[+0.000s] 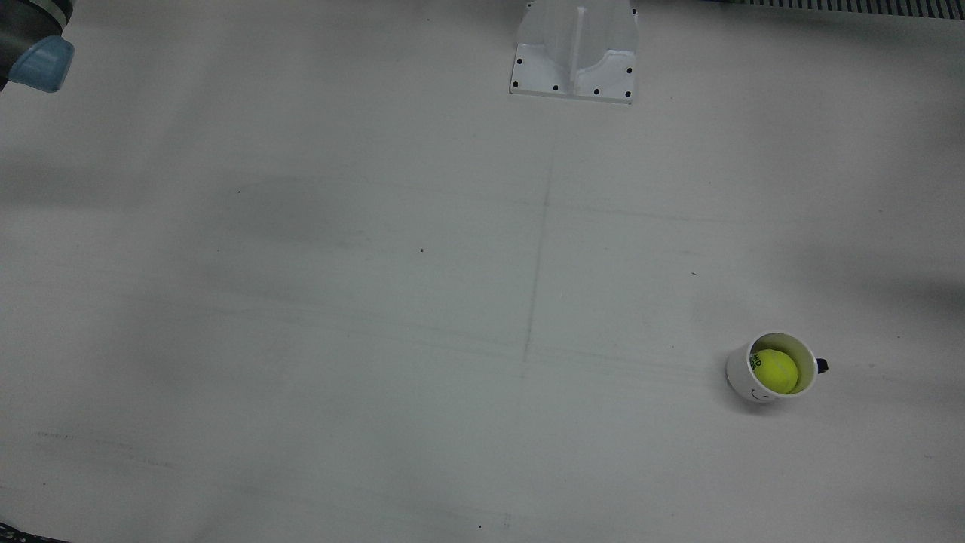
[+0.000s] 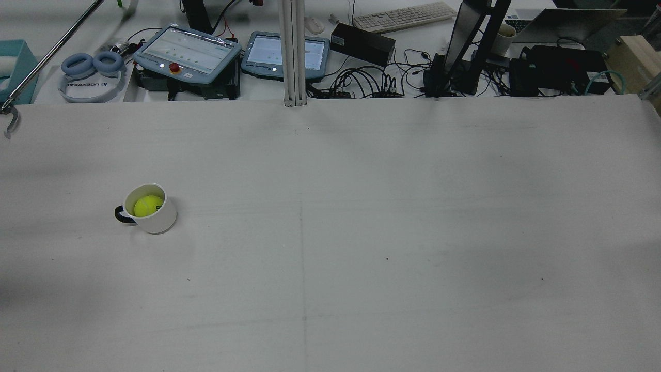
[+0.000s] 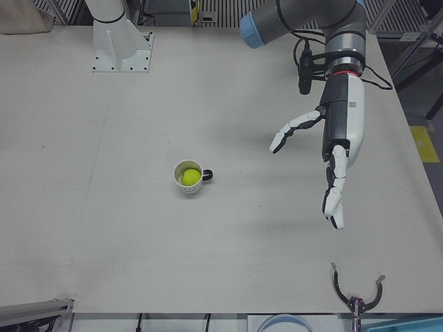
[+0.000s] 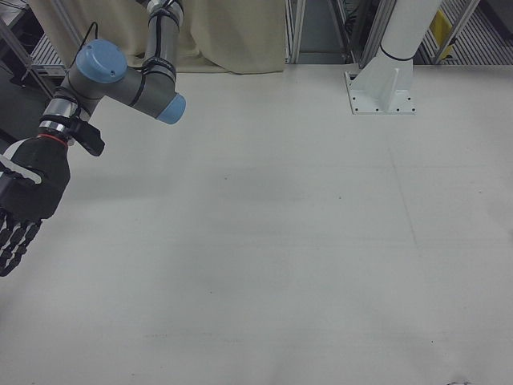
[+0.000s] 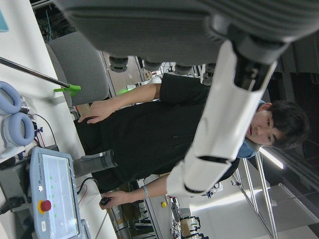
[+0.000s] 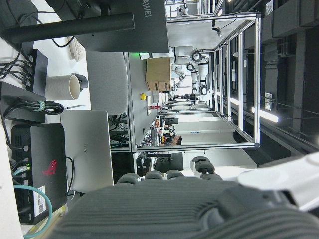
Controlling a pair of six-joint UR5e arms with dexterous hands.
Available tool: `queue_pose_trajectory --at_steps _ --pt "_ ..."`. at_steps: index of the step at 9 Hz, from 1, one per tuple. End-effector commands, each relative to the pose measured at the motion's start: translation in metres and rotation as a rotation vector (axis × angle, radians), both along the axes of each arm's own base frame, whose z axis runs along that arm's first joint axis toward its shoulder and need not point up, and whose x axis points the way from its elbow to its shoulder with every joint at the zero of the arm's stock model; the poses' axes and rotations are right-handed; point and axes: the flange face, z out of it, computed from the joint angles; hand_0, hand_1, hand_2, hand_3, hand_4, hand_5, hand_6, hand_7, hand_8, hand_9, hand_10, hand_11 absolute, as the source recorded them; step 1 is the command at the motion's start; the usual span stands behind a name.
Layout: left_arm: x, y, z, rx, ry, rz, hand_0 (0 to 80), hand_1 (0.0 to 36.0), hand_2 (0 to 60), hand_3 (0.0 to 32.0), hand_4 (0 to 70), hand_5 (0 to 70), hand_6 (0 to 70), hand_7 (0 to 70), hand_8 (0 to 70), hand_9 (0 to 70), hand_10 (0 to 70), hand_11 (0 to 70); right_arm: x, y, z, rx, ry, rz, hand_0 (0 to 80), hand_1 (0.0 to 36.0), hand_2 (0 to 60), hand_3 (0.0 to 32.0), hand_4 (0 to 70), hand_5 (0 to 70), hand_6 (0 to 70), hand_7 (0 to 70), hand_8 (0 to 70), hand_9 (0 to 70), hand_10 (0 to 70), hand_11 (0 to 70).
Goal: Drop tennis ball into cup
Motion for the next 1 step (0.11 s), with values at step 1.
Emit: queue_pose_trajectory --at_steps 1 --pt "-0.0048 0.0054 0.0068 0.001 0.001 -0.005 80.0 36.0 48.4 0.0 0.0 12.8 2.0 0.0 0.0 0.0 1.3 6.7 0.0 -0.0001 0.0004 -0.001 0.0 0.0 0.0 0.0 0.0 0.0 0.0 0.0 0.0 0.0 0.0 0.0 0.0 0.0"
